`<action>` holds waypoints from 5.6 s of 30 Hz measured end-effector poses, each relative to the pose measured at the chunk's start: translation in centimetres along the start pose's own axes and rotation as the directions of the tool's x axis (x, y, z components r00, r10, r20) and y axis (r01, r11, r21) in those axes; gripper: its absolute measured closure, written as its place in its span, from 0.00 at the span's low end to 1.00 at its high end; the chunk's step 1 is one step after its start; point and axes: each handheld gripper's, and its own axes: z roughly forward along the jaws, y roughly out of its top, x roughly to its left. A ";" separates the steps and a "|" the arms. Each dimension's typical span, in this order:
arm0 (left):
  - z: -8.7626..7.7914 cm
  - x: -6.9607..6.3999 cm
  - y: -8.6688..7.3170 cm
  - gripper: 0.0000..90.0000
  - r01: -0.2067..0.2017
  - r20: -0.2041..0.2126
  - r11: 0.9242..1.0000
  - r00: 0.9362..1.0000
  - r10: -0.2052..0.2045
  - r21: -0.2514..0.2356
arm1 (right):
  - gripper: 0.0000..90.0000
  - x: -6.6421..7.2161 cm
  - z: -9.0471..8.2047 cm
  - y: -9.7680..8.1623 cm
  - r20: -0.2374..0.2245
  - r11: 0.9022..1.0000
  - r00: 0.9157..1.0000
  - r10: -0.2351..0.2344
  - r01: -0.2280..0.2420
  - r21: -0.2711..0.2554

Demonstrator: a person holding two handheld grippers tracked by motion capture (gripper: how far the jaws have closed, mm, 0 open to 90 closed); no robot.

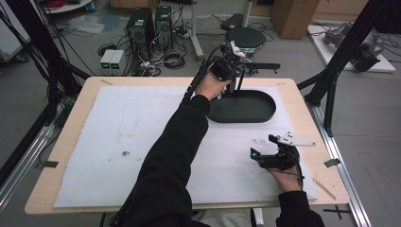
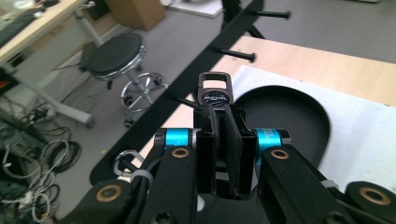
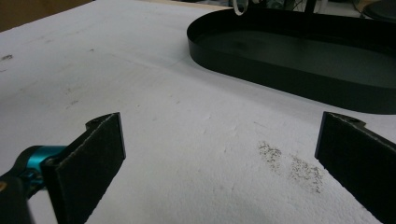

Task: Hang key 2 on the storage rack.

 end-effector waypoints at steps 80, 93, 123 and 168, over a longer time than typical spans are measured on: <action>-4.2 2.2 -7.3 0.02 0.201 0.301 0.977 0.929 -0.215 0.077 | 0.01 0.4 0.3 0.1 -0.006 1.000 1.000 -0.021 0.022 0.014; -8.4 2.9 -11.7 0.02 0.251 0.292 0.964 0.919 -0.266 0.089 | 0.01 0.6 0.9 0.3 -0.016 0.999 0.999 -0.031 0.032 0.022; -16.1 4.6 -21.0 0.02 0.339 0.110 0.939 0.933 -0.343 0.059 | 0.01 0.9 1.0 0.3 -0.011 0.999 0.999 -0.037 0.038 0.034; -27.6 2.8 -36.7 0.03 0.439 -0.097 0.895 0.890 -0.445 -0.077 | 0.01 1.3 1.2 0.2 -0.004 0.997 0.999 -0.050 0.050 0.055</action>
